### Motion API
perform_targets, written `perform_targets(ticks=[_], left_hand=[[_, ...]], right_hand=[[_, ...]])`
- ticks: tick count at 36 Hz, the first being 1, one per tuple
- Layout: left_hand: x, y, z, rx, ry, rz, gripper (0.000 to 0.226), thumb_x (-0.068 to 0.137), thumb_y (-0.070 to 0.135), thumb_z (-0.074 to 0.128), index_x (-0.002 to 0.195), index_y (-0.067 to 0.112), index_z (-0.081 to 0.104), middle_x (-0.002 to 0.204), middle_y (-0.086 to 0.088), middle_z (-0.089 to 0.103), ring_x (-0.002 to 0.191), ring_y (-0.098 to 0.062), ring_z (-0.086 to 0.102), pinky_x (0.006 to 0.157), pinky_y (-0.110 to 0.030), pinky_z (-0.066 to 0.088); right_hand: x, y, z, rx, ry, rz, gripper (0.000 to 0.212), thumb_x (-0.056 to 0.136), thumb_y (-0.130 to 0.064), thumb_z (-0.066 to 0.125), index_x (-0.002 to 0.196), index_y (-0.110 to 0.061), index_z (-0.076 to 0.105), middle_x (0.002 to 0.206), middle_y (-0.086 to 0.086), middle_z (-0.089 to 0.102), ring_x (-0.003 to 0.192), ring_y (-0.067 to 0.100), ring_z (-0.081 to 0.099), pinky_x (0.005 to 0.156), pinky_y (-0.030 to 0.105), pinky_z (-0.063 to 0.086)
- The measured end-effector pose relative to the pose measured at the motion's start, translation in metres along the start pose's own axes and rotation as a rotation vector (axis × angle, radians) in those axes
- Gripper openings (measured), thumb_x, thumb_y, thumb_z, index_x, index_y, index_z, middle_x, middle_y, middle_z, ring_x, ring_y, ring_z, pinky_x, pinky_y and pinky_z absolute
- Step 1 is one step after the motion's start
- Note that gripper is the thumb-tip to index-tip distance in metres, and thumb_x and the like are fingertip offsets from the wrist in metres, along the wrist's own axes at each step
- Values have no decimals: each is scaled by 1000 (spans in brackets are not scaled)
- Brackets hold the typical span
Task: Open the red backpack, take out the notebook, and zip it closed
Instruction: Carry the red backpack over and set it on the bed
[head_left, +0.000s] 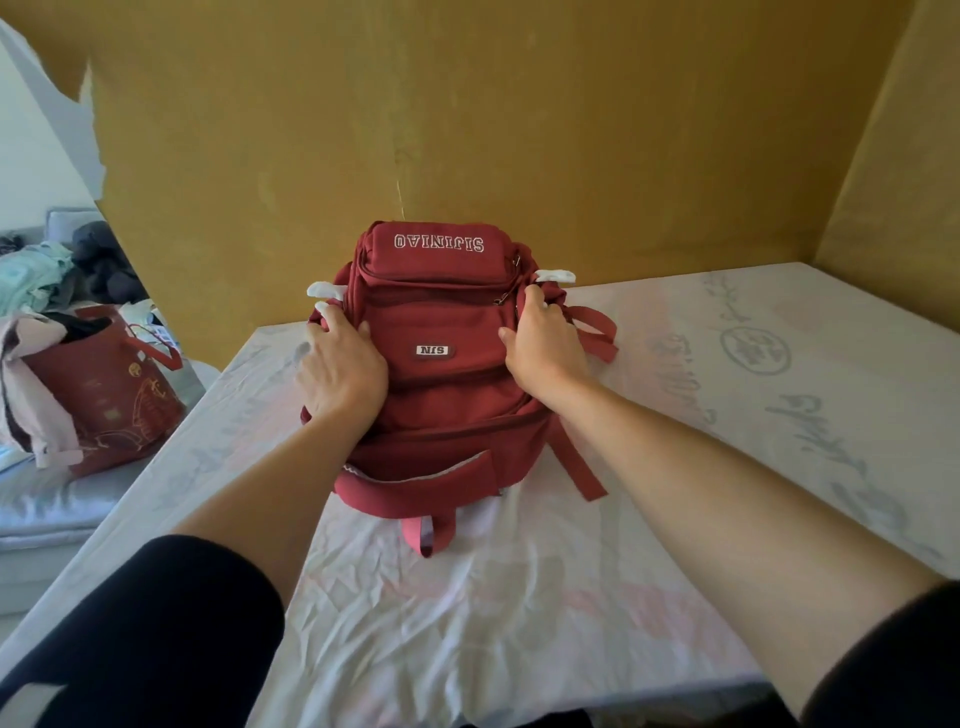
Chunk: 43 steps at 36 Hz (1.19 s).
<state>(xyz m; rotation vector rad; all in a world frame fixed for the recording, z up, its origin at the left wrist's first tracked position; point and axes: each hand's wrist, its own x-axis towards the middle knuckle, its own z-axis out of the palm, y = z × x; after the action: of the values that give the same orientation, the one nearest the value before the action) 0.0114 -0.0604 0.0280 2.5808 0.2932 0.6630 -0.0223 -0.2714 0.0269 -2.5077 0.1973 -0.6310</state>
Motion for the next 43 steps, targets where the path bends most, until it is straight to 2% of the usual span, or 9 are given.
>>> perform_targets(ticks=[3,12,17,22,27,33,38,43], left_hand=[[-6,18,4,-2,0,20,55,108,39,39,155,11,30,140,-22,52,119,-50,58,89,-55,45],[-36,82,25,-84,-47,90,55,108,39,38,155,11,30,139,-22,52,120,-49,58,91,-58,45],[-53,114,36,-85,-61,129,55,108,39,38,154,10,32,137,-24,53,117,-53,59,90,-57,46],[-72,142,51,-112,-81,161,52,108,38,39,151,11,35,135,-22,54,117,-50,60,90,-57,46],[-88,168,64,-120,-95,190,52,107,39,40,150,9,36,134,-22,55,114,-50,61,80,-52,43],[-109,194,75,-135,-131,223,53,107,39,39,151,9,35,139,-21,53,117,-51,61,87,-55,47],[-126,215,81,-151,-161,254,53,108,38,38,151,8,34,142,-21,52,118,-50,60,88,-55,47],[-141,225,87,-159,-173,270,52,108,38,39,150,9,35,139,-21,53,116,-50,62,86,-54,48]], right_hand=[[2,12,-16,-22,17,7,54,101,-27,60,144,-6,36,128,23,59,110,43,64,84,46,51],[2,68,-62,-71,71,77,45,100,-26,61,136,-8,40,125,21,60,113,43,61,87,48,50],[-2,99,-84,-115,102,114,48,100,-27,61,138,-8,39,126,21,58,114,43,59,80,44,46],[-5,128,-107,-134,117,125,47,99,-26,62,136,-7,41,125,23,59,113,43,61,76,41,44],[-12,155,-129,-173,144,143,47,99,-28,62,137,-8,42,125,22,59,111,43,62,73,38,39],[-23,183,-150,-197,157,184,45,99,-30,62,135,-10,43,124,21,60,110,44,63,85,48,51],[-31,206,-164,-226,168,194,50,99,-30,62,140,-10,41,125,22,59,110,44,63,73,39,40],[-40,224,-172,-249,167,202,49,99,-30,61,139,-10,42,123,22,59,108,44,62,72,39,38]])
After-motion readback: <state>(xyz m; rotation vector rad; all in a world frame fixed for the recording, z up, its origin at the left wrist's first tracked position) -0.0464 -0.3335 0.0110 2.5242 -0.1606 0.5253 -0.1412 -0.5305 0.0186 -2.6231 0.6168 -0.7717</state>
